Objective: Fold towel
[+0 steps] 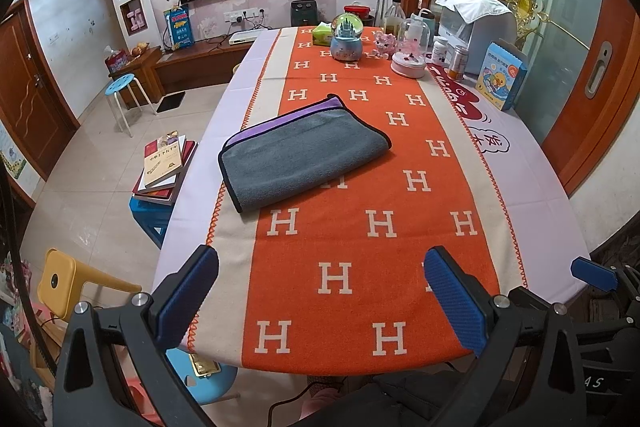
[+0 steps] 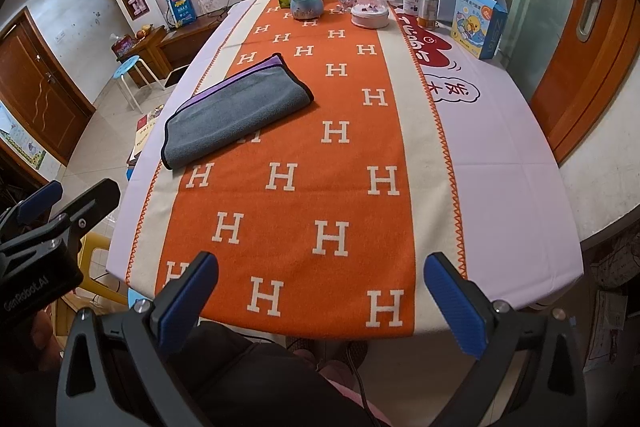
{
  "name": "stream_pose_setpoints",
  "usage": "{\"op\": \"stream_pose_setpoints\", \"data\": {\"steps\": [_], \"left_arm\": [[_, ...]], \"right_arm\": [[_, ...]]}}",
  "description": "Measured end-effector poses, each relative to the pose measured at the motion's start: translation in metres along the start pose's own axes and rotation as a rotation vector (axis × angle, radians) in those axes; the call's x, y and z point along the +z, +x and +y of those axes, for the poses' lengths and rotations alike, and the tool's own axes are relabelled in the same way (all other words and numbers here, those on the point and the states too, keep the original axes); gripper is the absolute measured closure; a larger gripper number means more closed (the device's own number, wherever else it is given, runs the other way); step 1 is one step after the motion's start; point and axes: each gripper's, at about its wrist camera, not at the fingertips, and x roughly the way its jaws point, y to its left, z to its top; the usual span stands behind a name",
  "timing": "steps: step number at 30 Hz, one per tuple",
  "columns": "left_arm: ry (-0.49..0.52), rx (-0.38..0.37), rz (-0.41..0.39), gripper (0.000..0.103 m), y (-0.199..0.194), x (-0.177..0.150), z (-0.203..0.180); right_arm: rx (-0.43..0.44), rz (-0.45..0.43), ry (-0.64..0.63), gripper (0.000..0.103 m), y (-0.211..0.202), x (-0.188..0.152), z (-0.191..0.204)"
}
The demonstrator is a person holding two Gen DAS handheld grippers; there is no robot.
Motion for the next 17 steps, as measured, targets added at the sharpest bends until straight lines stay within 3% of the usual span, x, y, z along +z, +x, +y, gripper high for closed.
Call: {"op": "stream_pose_setpoints", "data": {"steps": [17], "left_arm": [[0.000,0.000,0.000,0.001,0.000,0.000,0.000]], "right_arm": [[-0.001,0.013,0.007,0.000,0.003,-0.005,-0.004]]}}
